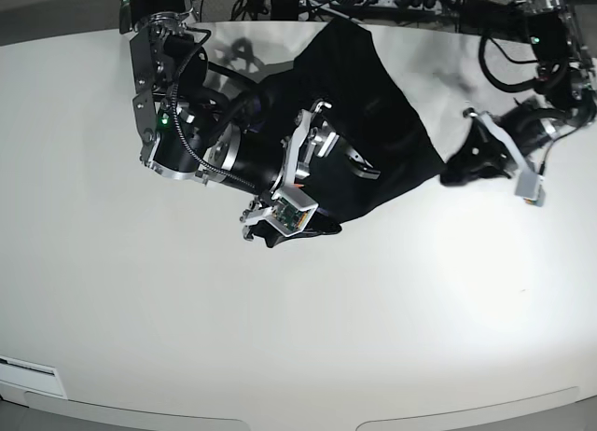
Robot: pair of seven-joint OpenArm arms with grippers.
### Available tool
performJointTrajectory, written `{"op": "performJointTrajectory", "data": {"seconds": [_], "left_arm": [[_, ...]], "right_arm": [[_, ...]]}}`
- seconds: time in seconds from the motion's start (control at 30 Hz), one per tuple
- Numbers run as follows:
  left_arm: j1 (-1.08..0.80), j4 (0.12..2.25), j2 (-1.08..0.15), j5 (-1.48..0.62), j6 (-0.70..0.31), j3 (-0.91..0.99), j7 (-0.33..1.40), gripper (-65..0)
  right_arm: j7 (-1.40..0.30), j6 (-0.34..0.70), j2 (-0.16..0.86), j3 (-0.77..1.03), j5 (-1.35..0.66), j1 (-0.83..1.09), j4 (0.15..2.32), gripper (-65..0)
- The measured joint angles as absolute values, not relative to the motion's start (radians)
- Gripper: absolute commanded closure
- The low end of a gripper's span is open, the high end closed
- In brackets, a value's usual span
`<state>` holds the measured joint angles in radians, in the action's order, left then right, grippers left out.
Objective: Fold the T-shirt properly
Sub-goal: 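Lay the flipped bundle down with the right gripper, sun print facing up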
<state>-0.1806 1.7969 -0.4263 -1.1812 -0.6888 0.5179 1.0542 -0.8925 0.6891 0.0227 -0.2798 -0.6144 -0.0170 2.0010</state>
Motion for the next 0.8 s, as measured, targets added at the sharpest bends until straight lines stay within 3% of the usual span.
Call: {"op": "performJointTrajectory", "data": {"seconds": [0.17, 0.2, 0.23, 0.3, 0.33, 0.57, 0.8], "left_arm": [[-0.163, 1.860, -0.504, -1.309, -0.689, 0.630, 1.092, 0.0], [-0.171, 1.866, -0.500, -1.356, -0.689, 0.613, 1.134, 0.0], [-0.187, 1.868, -0.490, -1.401, -0.689, 0.582, 1.168, 0.0], [-0.238, 1.877, -0.445, -1.458, -0.690, 0.497, 1.207, 0.0], [-0.267, 1.887, -0.420, -1.457, -0.690, 0.446, 1.220, 0.0], [-0.285, 1.954, -0.323, -1.262, -0.690, 0.115, 1.185, 0.0], [-0.295, 1.951, -0.328, -0.992, -0.690, -0.033, 1.127, 0.0]], "right_arm": [[-0.888, 0.675, 0.020, -0.280, -0.603, -0.059, 1.994, -50.0], [-0.885, 0.674, 0.020, -0.280, -0.603, -0.076, 1.985, -44.3], [-0.883, 0.674, 0.020, -0.280, -0.601, -0.091, 1.971, -33.8], [-0.867, 0.673, 0.020, -0.280, -0.563, -0.114, 1.930, -2.5], [-0.864, 0.667, 0.020, -0.281, -0.549, -0.126, 1.895, 0.0], [-0.768, 0.686, 0.020, -0.284, -0.492, -0.283, 1.574, 0.0], [-0.720, 0.693, 0.103, -0.335, -0.495, -0.409, 1.217, 0.0]]}}
